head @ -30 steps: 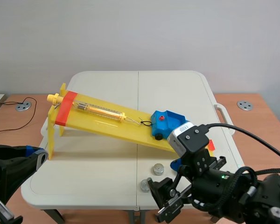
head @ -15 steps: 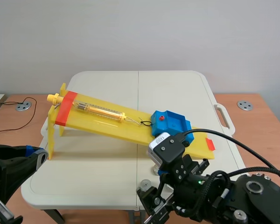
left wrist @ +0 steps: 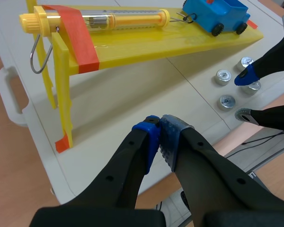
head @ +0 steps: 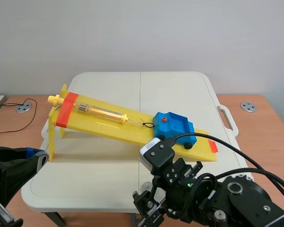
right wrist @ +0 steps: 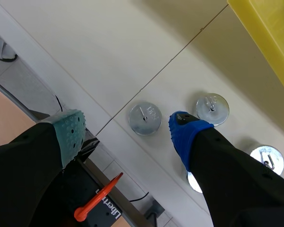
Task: Place the four metal weights on the blue cart on the ramp.
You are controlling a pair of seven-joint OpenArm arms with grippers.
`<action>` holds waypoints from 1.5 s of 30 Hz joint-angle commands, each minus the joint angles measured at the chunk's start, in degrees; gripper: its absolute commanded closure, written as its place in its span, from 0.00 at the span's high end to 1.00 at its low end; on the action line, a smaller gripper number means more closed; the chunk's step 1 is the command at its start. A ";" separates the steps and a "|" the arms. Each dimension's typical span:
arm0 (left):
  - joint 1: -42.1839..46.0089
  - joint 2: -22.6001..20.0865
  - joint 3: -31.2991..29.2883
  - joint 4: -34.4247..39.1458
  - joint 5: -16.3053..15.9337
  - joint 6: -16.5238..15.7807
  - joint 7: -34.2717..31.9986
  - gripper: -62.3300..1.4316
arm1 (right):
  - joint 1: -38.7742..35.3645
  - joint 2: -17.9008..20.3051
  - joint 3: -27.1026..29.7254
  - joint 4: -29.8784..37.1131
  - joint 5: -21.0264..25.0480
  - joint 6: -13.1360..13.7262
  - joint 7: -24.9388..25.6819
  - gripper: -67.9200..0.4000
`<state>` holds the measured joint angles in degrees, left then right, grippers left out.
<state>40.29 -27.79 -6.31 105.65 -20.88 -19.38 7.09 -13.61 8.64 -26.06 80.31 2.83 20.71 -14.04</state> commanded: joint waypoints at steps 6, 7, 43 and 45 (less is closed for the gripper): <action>-0.46 0.46 -0.46 4.63 -3.37 -1.62 -5.88 0.07 | 7.04 -2.49 -1.90 -2.03 1.27 -1.88 6.49 0.56; -0.46 0.46 -0.46 4.63 -3.37 -1.62 -5.90 0.07 | 7.39 -2.64 -2.14 -2.45 0.96 -1.90 6.54 0.56; -0.48 0.46 -0.46 4.63 -3.39 -1.62 -5.92 0.07 | 8.07 -2.62 -4.81 -5.42 -2.86 -1.92 8.02 0.36; -0.48 0.46 -0.46 4.63 -3.39 -1.62 -5.92 0.07 | 8.09 -2.62 -4.81 -6.34 -2.86 -1.92 8.41 0.35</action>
<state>40.29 -27.79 -6.31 105.65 -20.88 -19.38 7.09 -9.41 7.14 -29.76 72.86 -0.91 20.14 -12.23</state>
